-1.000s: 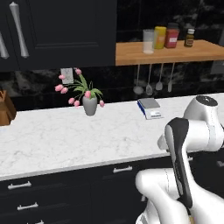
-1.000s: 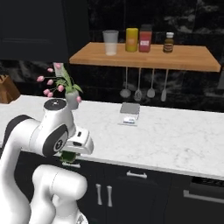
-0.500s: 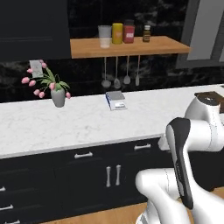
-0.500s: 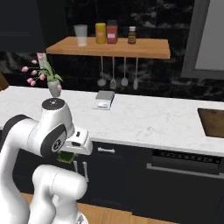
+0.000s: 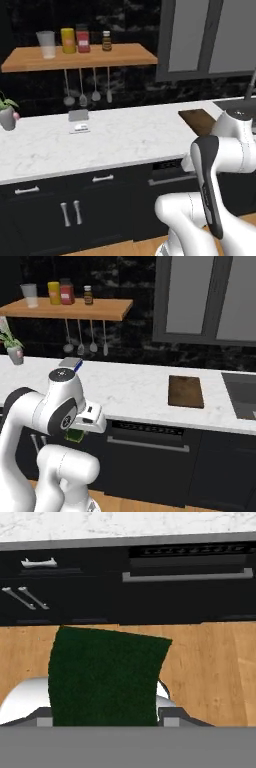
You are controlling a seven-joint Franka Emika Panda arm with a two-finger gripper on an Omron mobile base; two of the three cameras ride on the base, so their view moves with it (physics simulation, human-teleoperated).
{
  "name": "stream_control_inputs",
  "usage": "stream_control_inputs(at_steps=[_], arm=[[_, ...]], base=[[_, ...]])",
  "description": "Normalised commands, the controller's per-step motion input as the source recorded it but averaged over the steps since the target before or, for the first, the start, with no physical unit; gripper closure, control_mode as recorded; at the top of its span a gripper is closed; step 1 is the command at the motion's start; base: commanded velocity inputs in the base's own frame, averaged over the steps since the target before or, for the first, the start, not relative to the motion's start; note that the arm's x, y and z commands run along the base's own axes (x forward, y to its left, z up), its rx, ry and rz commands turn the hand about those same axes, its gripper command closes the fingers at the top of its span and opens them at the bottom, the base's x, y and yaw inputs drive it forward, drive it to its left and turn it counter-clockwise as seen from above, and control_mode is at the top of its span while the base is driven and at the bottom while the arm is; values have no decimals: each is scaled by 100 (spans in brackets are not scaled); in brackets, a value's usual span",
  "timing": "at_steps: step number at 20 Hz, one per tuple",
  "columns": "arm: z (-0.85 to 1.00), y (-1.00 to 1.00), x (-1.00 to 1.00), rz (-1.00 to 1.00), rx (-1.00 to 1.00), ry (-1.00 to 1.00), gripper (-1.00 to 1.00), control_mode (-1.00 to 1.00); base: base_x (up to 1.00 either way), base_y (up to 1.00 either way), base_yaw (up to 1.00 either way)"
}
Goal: Pick up the sponge from the counter and clean the cutting board by briefly scrubbing or pressing down on the cutting board. Once finished, release the sponge.
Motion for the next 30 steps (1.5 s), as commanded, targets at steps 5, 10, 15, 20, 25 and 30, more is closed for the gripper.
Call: stream_control_inputs(at_steps=[5, 10, 15, 20, 25, 30], arm=[[0, 0, 0, 0, 0, 0, 100, 100], [0, 0, 0, 0, 0, 0, 100, 100], [0, 0, 0, 0, 0, 0, 100, 100], [0, 0, 0, 0, 0, 0, 100, 100], [-32, -2, 77, 3, 0, 0, 100, -100], [-45, 0, 91, 3, 0, 0, 100, -100]], base=[[71, -90, 0], [75, -78, 0], [70, -51, 0], [79, -27, 1], [0, 0, 0], [0, 0, 0]])
